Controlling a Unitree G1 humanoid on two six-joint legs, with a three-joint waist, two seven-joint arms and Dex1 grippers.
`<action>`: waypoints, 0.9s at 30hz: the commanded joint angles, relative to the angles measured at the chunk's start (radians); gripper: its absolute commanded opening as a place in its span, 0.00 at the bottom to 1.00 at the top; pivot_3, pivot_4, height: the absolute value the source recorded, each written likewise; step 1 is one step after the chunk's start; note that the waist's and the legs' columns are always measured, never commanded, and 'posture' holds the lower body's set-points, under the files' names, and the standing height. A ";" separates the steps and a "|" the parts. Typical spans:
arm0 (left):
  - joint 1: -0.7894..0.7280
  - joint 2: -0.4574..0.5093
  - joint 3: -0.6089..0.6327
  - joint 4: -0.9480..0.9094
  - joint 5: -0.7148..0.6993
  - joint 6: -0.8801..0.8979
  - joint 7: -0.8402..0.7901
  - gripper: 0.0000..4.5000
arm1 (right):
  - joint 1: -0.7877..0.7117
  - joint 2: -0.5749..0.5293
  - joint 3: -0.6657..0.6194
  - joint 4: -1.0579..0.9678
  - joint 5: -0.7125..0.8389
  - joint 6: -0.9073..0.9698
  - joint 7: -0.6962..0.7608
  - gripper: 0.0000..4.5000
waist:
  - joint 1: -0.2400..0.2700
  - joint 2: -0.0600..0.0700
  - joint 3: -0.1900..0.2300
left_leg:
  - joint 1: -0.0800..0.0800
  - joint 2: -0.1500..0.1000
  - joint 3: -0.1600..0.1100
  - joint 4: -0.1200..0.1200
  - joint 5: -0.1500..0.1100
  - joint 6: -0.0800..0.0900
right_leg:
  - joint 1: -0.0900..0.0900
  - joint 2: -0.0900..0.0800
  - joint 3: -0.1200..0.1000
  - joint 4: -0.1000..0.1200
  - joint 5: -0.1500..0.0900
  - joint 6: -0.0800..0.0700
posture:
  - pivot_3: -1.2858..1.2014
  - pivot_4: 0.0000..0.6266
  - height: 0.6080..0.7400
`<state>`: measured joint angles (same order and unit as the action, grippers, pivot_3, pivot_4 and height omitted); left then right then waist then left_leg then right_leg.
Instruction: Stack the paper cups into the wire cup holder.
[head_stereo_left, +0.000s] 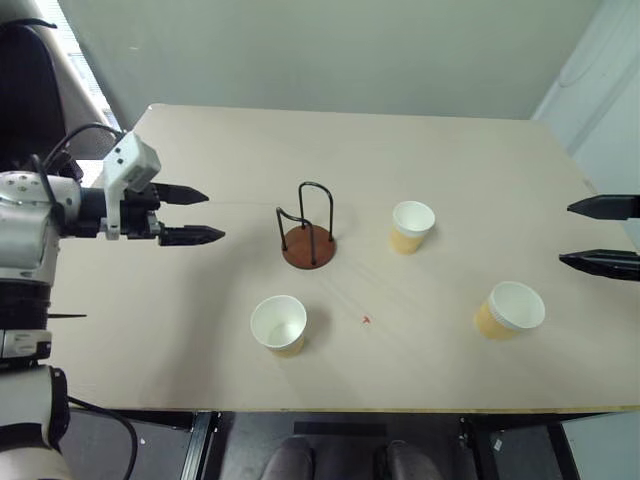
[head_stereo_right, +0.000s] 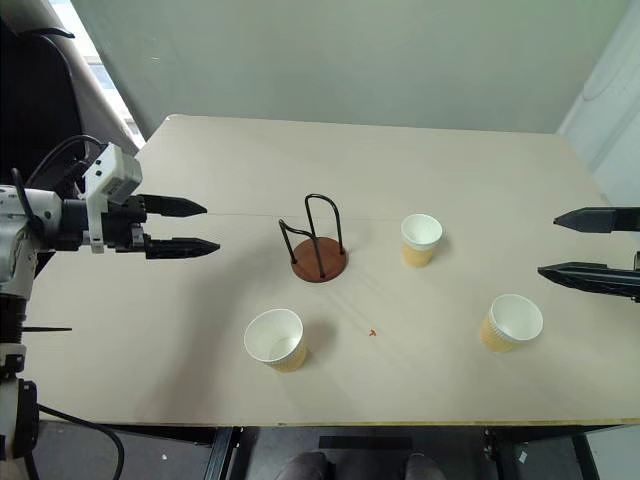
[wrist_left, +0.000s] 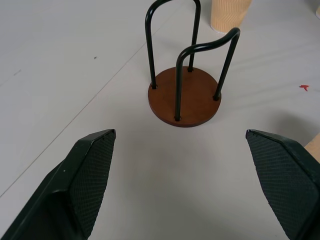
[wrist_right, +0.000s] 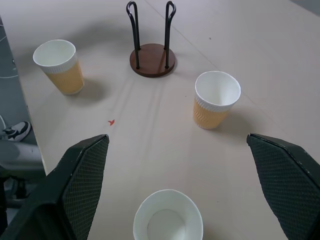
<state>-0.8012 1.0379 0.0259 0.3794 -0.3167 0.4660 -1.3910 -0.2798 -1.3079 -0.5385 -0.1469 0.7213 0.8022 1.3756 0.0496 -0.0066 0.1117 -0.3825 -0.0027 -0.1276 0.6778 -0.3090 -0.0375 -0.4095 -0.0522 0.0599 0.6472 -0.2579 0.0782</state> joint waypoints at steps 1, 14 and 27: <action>-0.003 0.020 0.029 -0.017 0.003 -0.011 0.007 0.99 | -0.012 -0.019 -0.022 0.007 -0.001 -0.021 0.005 1.00 | 0.001 0.000 0.000 | 0.000 0.000 0.000 0.000 0.000 0.000 | 0.000 0.000 0.000 0.000 0.000 0.000 | 0.52 0.24 1.00; -0.096 -0.105 -0.009 0.070 0.084 -0.063 0.178 0.99 | 0.019 -0.019 -0.043 0.000 -0.003 -0.013 -0.005 1.00 | 0.009 0.000 0.000 | 0.000 0.000 -0.001 0.002 0.000 0.000 | 0.002 0.000 -0.001 0.001 0.000 0.000 | 0.52 0.24 1.00; -0.168 -0.166 -0.073 0.224 0.207 -0.056 0.242 0.99 | 0.155 0.018 -0.204 -0.093 0.003 0.060 -0.031 1.00 | 0.006 -0.002 0.001 | -0.002 0.000 0.002 0.003 0.000 0.000 | 0.002 0.001 0.000 0.000 0.002 0.003 | 0.52 0.24 1.00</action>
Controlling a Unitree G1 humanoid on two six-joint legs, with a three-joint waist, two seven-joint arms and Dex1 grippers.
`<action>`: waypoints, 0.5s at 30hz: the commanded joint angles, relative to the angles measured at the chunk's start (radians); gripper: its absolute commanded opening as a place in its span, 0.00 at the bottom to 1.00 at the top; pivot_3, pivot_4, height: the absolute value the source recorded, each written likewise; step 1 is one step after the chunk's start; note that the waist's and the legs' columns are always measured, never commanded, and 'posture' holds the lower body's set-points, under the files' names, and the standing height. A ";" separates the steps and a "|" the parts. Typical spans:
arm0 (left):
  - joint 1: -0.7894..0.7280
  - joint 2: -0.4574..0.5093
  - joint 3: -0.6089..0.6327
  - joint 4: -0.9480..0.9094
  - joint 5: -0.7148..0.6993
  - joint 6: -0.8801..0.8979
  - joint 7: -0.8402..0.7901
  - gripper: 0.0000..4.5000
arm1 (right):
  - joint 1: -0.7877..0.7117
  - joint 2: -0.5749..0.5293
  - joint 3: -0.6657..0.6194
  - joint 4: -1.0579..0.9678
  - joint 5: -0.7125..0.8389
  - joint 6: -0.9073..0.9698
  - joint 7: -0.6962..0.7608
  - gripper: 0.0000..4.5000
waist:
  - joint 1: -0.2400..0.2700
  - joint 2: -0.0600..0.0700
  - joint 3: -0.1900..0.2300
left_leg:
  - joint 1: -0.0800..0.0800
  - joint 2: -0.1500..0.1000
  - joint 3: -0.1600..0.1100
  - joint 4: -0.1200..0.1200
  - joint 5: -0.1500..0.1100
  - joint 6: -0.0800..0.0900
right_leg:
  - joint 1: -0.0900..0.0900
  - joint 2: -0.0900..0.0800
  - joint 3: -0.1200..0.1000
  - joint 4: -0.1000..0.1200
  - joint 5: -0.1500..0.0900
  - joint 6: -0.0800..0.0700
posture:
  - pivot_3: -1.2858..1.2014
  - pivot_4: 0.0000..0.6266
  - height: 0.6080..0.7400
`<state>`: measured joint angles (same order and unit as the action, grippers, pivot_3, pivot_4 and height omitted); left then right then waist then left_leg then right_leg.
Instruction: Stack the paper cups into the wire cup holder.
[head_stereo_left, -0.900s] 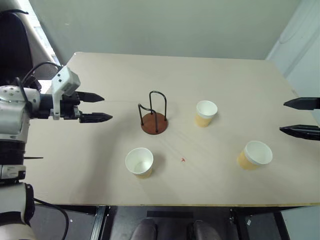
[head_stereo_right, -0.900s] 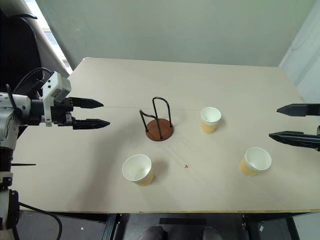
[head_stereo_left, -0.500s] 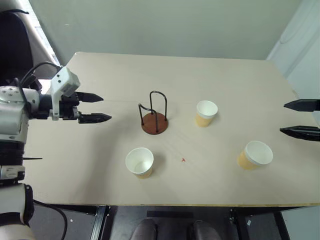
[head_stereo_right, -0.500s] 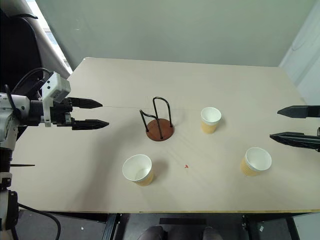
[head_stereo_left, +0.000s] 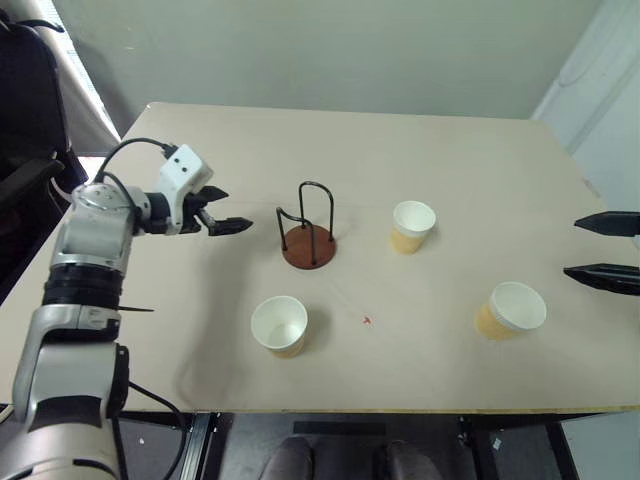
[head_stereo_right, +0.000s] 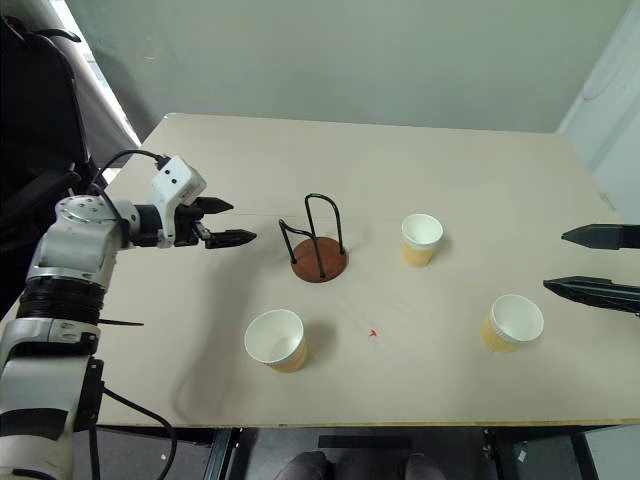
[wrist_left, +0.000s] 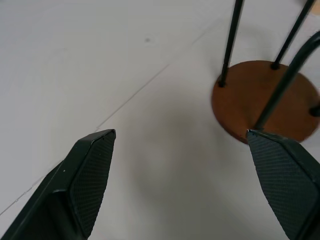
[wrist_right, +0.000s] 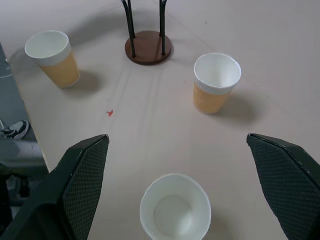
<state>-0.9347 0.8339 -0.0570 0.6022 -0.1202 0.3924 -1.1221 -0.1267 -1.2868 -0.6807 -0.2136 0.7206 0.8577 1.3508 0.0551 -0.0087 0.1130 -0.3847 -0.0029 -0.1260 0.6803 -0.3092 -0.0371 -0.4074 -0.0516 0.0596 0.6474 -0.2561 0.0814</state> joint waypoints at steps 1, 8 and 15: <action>-0.028 0.051 0.003 -0.009 0.010 0.019 -0.054 0.99 | 0.008 -0.001 -0.066 -0.028 0.001 0.006 -0.009 1.00 | 0.000 0.000 0.000 | 0.000 0.000 0.000 0.000 0.000 0.000 | 0.000 0.000 0.000 0.000 0.000 0.000 | 0.52 0.24 1.00; -0.005 0.017 0.005 -0.098 -0.052 0.088 -0.147 0.99 | 0.021 0.009 -0.079 -0.048 0.009 0.016 -0.034 1.00 | 0.007 0.000 0.000 | 0.002 -0.001 -0.002 0.002 0.000 0.001 | 0.001 0.000 0.000 -0.001 0.000 0.000 | 0.52 0.24 1.00; -0.105 -0.140 -0.016 0.020 0.011 0.068 0.023 0.99 | 0.025 0.024 -0.086 -0.063 0.008 0.011 -0.061 1.00 | 0.012 -0.001 0.001 | 0.002 -0.002 -0.002 0.005 0.001 0.002 | 0.004 -0.001 0.000 -0.001 0.001 0.002 | 0.52 0.24 1.00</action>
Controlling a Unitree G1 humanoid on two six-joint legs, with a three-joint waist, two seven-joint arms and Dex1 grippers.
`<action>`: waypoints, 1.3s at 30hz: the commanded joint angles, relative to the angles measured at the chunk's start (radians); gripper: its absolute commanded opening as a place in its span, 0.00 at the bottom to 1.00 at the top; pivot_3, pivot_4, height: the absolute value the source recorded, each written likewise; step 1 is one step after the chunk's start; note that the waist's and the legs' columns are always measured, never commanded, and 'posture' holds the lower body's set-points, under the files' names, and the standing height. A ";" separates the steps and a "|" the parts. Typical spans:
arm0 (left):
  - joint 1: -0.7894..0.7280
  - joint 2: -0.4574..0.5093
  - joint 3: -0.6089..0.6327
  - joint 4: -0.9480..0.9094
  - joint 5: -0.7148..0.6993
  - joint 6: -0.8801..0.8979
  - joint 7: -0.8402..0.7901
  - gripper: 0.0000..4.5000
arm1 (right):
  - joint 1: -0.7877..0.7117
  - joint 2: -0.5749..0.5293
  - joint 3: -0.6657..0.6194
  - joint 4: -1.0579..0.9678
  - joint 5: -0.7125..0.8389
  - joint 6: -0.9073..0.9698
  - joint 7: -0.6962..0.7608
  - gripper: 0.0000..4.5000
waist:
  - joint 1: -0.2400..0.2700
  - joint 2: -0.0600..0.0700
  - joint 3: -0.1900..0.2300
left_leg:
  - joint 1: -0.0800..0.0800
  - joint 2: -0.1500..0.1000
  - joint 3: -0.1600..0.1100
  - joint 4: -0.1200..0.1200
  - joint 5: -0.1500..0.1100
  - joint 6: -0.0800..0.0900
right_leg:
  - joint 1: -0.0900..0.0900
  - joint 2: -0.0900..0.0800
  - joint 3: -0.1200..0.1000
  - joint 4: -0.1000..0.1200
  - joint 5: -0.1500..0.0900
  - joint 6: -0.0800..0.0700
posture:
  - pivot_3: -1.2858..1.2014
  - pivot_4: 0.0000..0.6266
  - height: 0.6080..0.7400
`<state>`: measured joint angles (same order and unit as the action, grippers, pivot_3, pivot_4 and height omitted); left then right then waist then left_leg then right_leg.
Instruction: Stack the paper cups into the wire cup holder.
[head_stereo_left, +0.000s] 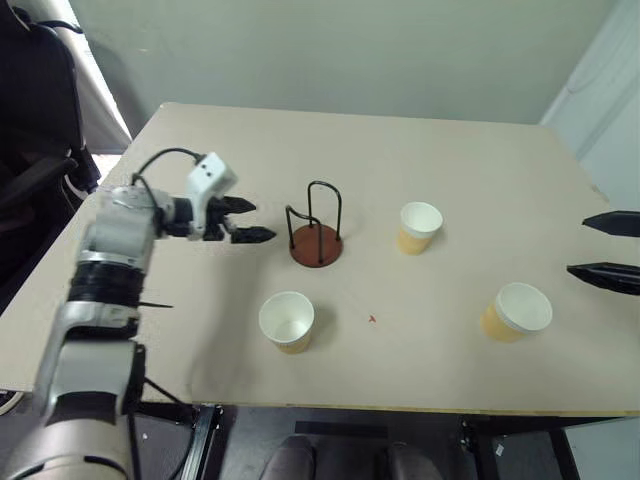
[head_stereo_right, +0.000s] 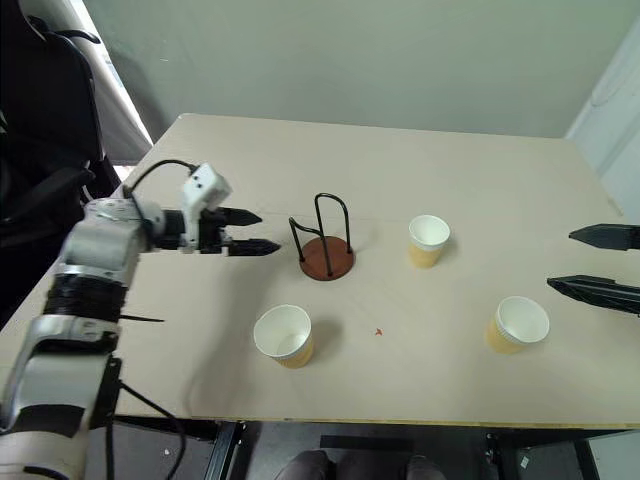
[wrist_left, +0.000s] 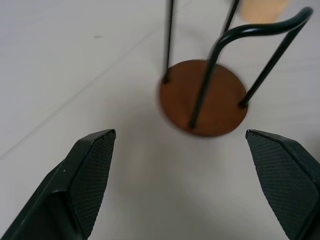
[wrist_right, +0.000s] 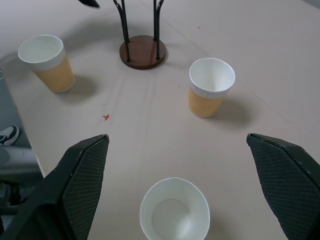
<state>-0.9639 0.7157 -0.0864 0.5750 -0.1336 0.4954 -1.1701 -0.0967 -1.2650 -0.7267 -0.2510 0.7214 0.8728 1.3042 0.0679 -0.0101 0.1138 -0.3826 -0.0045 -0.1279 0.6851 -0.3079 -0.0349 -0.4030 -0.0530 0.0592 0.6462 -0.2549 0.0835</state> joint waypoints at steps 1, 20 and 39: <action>-0.091 -0.035 0.011 0.069 0.028 -0.037 0.078 0.99 | -0.005 0.002 -0.043 -0.028 0.010 -0.002 -0.016 1.00 | -0.001 0.000 0.000 | 0.000 0.000 0.000 0.000 0.000 0.000 | 0.000 0.000 0.000 0.000 0.000 0.000 | 0.52 0.24 1.00; -0.169 -0.215 0.040 0.215 0.021 -0.076 0.182 0.96 | 0.056 0.012 -0.110 -0.070 0.005 0.016 -0.025 1.00 | 0.004 0.000 0.000 | -0.001 -0.001 0.004 -0.001 0.000 0.001 | 0.001 0.000 0.000 -0.001 0.001 0.002 | 0.52 0.24 1.00; -0.063 -0.166 0.004 -0.137 -0.139 0.012 -0.157 0.00 | 0.051 0.004 -0.089 -0.068 0.007 0.010 -0.030 1.00 | 0.009 0.000 0.000 | -0.001 -0.001 0.006 -0.001 0.000 0.001 | 0.001 0.004 0.001 -0.001 0.001 0.003 | 0.52 0.24 1.00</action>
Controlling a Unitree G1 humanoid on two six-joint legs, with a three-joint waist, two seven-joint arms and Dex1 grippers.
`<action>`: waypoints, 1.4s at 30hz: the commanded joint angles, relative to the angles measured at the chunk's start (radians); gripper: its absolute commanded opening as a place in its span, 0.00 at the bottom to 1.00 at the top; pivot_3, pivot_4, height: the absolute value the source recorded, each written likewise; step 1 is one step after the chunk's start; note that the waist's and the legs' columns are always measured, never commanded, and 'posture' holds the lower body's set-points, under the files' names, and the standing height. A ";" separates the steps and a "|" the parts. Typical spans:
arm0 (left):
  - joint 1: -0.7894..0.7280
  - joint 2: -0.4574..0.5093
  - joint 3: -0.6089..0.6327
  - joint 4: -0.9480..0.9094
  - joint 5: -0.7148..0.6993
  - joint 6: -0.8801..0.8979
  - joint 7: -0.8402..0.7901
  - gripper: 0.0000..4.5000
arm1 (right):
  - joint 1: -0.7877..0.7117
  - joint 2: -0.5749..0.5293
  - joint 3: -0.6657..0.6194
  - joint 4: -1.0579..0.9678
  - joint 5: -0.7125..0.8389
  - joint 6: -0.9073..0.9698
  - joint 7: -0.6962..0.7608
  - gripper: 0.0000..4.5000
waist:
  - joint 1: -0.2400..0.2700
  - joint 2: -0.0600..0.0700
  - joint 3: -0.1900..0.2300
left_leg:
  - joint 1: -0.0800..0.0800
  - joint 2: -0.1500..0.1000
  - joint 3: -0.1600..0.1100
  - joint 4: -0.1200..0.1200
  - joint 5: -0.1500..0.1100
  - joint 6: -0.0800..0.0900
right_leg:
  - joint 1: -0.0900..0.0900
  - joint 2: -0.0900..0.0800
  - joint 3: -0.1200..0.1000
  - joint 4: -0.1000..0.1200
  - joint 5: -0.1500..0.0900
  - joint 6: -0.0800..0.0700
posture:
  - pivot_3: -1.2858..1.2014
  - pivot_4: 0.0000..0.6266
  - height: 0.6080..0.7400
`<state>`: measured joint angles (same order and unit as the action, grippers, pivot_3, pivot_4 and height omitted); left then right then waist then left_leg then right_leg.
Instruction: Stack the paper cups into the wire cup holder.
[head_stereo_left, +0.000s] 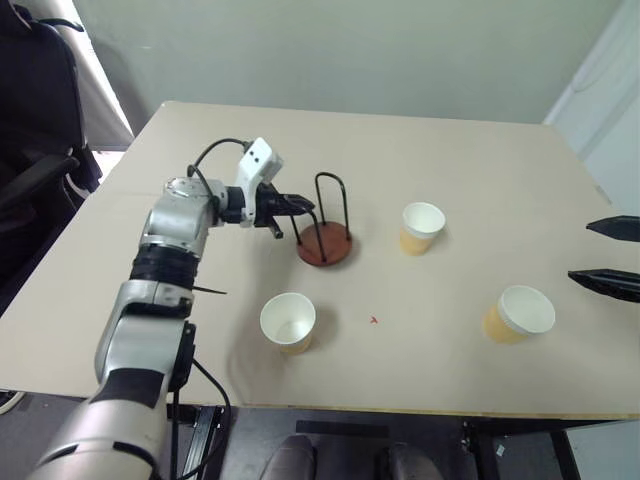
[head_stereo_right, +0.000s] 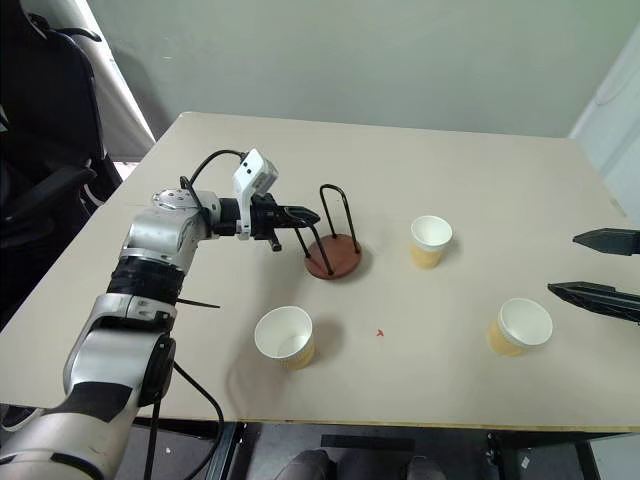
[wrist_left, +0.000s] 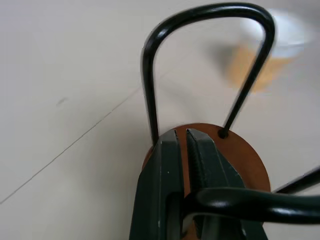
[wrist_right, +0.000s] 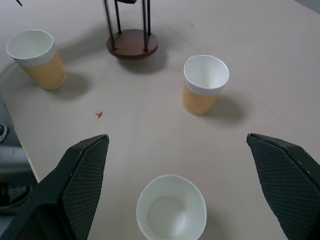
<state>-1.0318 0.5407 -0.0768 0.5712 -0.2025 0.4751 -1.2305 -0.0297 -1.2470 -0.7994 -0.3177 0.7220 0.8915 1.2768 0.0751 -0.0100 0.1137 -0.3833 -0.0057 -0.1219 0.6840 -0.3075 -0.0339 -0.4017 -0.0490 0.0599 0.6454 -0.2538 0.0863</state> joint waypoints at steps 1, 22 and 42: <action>0.010 0.006 -0.013 -0.165 -0.085 0.046 -0.118 0.00 | -0.017 -0.015 -0.015 -0.001 0.006 -0.009 -0.003 1.00 | 0.004 0.000 0.000 | 0.000 0.000 0.000 0.000 0.000 0.000 | 0.000 0.000 0.000 0.000 0.000 0.000 | 0.52 0.24 1.00; 0.136 -0.083 -0.324 -0.417 0.002 -0.175 -0.251 0.00 | 0.021 -0.001 -0.051 -0.062 0.040 0.056 0.011 1.00 | 0.003 0.000 0.000 | 0.000 0.000 -0.003 0.007 -0.001 0.003 | 0.001 -0.004 0.001 0.000 0.001 0.001 | 0.52 0.24 1.00; 0.145 -0.138 -0.343 -0.312 0.102 -0.153 -0.105 0.26 | 0.078 0.033 0.018 -0.241 0.155 0.101 -0.013 1.00 | 0.001 0.002 -0.001 | 0.004 -0.002 -0.004 0.014 -0.003 0.005 | 0.010 -0.004 0.001 0.000 0.002 0.003 | 0.52 0.24 1.00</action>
<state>-0.8787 0.4029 -0.4214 0.2824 -0.0995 0.2966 -1.3279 0.0569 -1.2115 -0.7702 -0.5404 0.8602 0.9937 1.2725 0.0759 -0.0079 0.1126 -0.3794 -0.0077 -0.1253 0.6981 -0.3101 -0.0293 -0.3918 -0.0525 0.0605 0.6454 -0.2520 0.0895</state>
